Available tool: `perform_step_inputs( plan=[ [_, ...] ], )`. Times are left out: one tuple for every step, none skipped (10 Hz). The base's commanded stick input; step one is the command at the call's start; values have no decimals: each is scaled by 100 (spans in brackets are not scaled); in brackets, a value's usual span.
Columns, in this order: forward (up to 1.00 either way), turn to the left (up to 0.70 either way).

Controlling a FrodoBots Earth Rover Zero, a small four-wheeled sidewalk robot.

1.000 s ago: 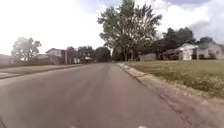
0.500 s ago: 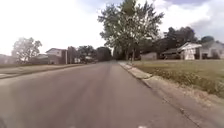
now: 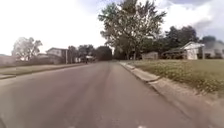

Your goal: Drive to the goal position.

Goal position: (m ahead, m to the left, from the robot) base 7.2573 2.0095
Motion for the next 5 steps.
perform_step_inputs(
  plan=[
    [8,0],
    [7,0],
    [7,0],
    [7,0],
    [7,0]
  ],
)
